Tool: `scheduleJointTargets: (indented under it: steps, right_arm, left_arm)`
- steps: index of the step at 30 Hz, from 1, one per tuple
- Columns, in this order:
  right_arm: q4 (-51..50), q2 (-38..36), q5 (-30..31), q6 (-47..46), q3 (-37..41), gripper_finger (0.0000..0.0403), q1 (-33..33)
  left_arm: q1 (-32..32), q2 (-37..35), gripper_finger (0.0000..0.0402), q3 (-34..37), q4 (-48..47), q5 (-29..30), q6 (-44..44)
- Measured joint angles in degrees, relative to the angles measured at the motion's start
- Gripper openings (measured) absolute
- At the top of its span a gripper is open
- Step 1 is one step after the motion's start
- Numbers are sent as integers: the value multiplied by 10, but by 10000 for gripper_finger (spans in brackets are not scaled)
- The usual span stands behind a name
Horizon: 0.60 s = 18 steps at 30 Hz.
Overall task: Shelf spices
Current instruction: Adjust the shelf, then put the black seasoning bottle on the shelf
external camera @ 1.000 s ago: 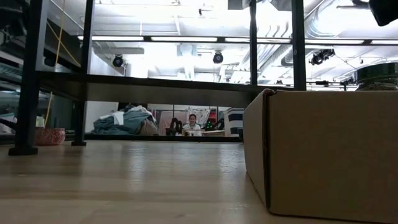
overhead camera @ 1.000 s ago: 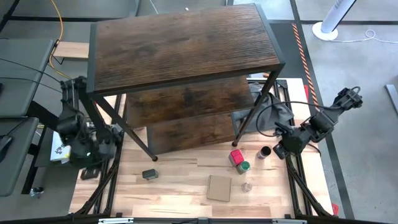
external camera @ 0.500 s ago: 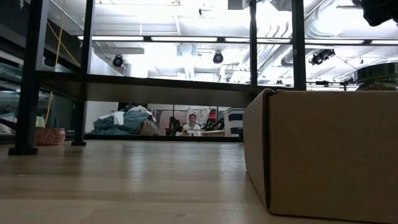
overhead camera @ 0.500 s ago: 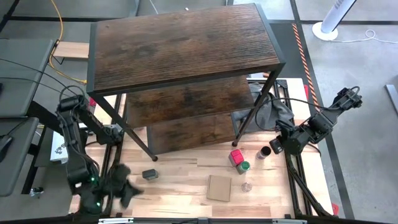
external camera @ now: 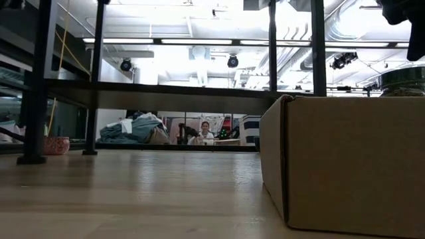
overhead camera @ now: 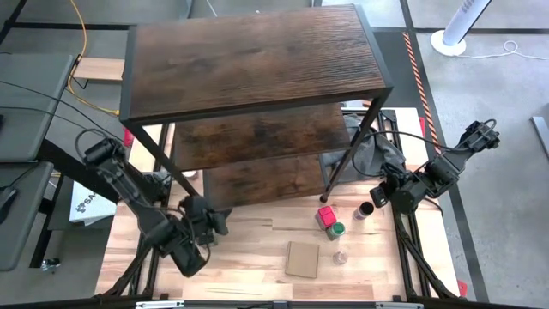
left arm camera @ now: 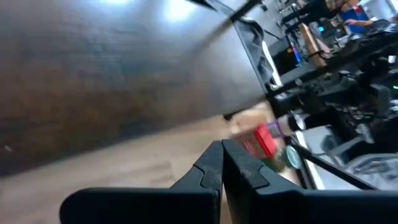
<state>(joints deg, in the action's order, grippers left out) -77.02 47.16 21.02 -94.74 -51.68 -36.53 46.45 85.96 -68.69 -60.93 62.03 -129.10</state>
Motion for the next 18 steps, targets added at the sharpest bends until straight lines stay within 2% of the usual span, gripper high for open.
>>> scheduleJointTargets:
  steps: [7,10,12,15,18]
  right_arm:
    - [1,0,5,3,0,0,0]
    - [2,0,-7,10,0,0,0]
    - [12,1,-54,51,0,0,-6]
    - [23,11,-147,121,0,0,-34]
    - [29,20,-220,132,0,0,-69]
  left_arm:
    - [-18,-44,0,0,-150,-18,-3]
    - [-22,-64,0,0,-167,-18,11]
    - [-12,-78,0,0,-139,-44,67]
    - [21,-97,0,0,-97,-133,192]
    - [60,-111,0,0,-87,-197,238]
